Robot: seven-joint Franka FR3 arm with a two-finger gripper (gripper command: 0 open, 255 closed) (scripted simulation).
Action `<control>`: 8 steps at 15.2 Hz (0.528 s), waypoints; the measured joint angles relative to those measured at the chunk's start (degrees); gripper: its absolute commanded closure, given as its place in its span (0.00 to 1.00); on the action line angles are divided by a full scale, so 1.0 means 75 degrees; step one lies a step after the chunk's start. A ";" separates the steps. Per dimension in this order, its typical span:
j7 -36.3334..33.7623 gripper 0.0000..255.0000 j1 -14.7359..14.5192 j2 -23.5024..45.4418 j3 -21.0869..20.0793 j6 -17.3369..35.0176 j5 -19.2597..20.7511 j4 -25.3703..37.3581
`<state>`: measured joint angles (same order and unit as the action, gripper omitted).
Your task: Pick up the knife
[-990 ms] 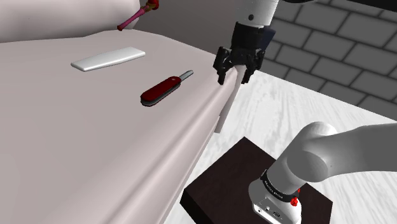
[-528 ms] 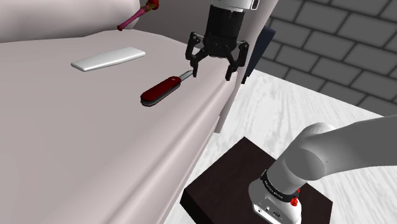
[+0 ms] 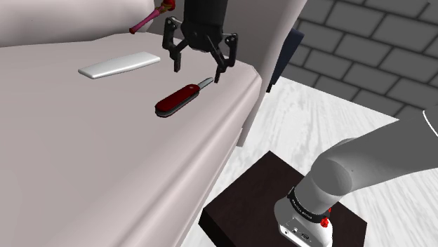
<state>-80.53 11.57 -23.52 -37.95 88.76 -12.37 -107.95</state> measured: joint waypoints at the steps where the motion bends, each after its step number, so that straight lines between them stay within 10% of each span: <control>1: -0.0111 0.00 0.0020 0.0045 -0.0064 0.0078 0.0005 -0.0020; 7: -0.0143 0.00 -0.0007 -0.0038 -0.0133 0.0621 -0.0070 -0.0624; 8: -0.0140 1.00 -0.0010 -0.0046 -0.0137 0.0664 -0.0076 -0.0672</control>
<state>-81.58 11.50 -23.86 -38.98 93.74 -12.94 -113.00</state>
